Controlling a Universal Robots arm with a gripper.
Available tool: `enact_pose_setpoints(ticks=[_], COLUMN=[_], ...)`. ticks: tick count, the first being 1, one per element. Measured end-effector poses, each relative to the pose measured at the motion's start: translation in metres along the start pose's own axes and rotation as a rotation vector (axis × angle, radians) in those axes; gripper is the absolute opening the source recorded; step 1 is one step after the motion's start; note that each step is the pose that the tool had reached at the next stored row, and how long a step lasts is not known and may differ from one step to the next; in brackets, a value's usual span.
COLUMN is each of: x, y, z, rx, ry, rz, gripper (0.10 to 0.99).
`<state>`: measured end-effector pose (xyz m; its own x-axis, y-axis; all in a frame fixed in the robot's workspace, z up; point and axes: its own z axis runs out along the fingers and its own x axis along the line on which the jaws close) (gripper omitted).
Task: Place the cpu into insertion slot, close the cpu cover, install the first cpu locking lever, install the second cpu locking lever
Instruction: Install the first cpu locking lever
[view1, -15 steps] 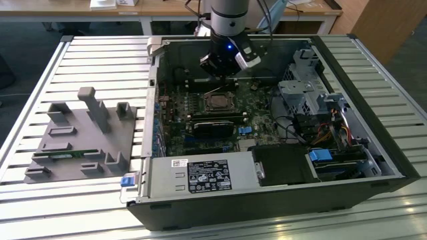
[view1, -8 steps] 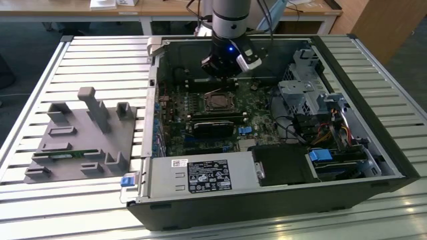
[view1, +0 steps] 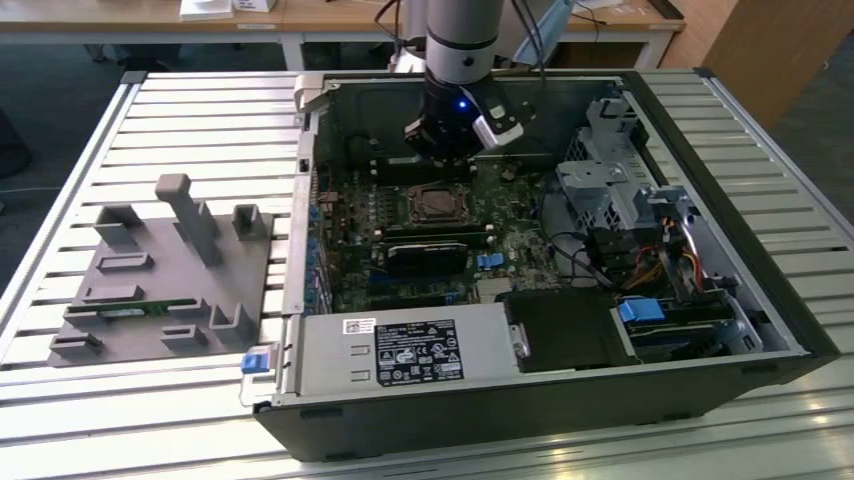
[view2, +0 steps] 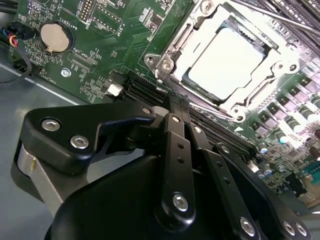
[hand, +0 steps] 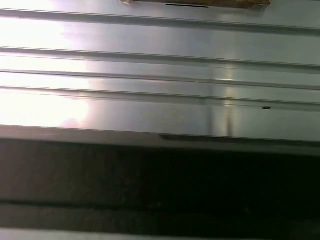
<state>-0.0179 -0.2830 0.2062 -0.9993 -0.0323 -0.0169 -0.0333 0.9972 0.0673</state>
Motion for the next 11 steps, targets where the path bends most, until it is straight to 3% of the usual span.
enact_pose_setpoints(ticks=[11], x=[-0.0012], y=[-0.0001], z=[0.0012], rx=[0.000], ry=[0.0002], rz=[0.000], gripper=[0.106])
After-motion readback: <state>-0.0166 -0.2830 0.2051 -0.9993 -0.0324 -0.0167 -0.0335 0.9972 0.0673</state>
